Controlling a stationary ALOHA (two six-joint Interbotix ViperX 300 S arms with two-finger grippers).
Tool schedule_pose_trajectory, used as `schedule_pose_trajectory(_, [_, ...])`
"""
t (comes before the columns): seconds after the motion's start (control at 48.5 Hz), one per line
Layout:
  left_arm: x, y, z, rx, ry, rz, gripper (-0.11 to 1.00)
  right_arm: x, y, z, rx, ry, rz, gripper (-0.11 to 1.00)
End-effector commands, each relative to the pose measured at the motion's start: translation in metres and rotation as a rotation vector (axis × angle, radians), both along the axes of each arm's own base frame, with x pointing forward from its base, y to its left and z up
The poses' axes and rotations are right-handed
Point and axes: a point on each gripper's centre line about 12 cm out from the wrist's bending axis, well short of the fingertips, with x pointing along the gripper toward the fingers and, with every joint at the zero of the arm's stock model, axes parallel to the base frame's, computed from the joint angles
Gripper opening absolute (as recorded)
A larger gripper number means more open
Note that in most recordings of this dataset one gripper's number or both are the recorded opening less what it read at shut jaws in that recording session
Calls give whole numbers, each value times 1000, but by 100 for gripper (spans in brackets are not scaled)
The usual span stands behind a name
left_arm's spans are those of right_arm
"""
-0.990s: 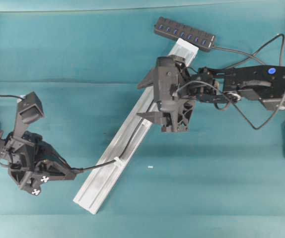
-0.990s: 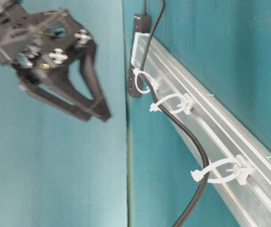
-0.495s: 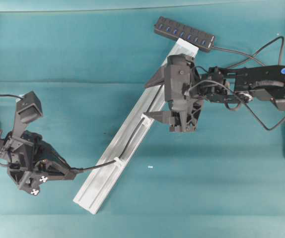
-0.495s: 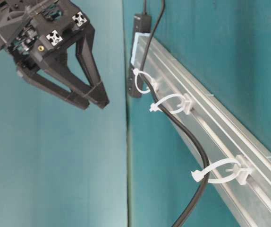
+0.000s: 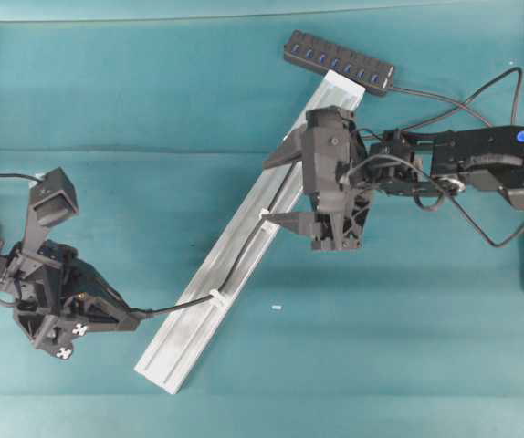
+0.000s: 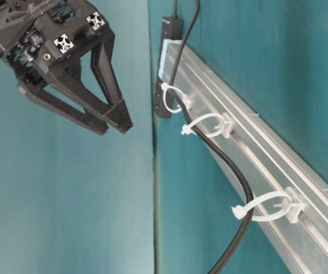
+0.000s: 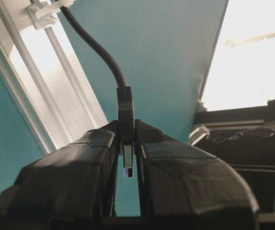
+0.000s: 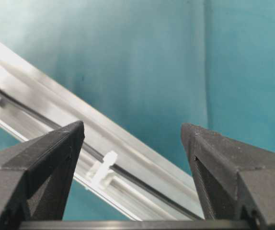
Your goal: Pass the USB cable through three rings with both arms.
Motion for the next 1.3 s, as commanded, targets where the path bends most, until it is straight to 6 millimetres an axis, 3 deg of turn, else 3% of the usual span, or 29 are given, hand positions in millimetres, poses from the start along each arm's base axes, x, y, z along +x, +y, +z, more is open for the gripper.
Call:
schedule_pose_trajectory(0.0, [-1, -1, 11, -5, -40, -6, 10, 1, 2, 5, 7, -19, -3, 86])
schedule_pose_trajectory(0.351, [6, -2, 6, 2, -18, -5, 13, 1, 1, 4, 8, -19, -4, 86])
schedule_pose_trajectory(0.433, [6, -1, 2, 6, 0, 0, 31, 3, 2, 5, 6, -24, -3, 86])
schedule_pose_trajectory(0.619, [11, -1, 4, 27, 7, -5, 85, 4, 3, 5, 46, -35, -29, 86])
schedule_pose_trajectory(0.701, [13, 0, 7, 55, -10, -19, 98, 2, 3, 5, 84, -38, -55, 86])
schedule_pose_trajectory(0.948, [20, 11, 17, 108, -53, -5, 98, -8, 4, 2, 167, -42, -113, 86])
schedule_pose_trajectory(1.278, [11, 19, 36, 200, -139, -31, 98, -15, 5, 22, 212, -176, -149, 86])
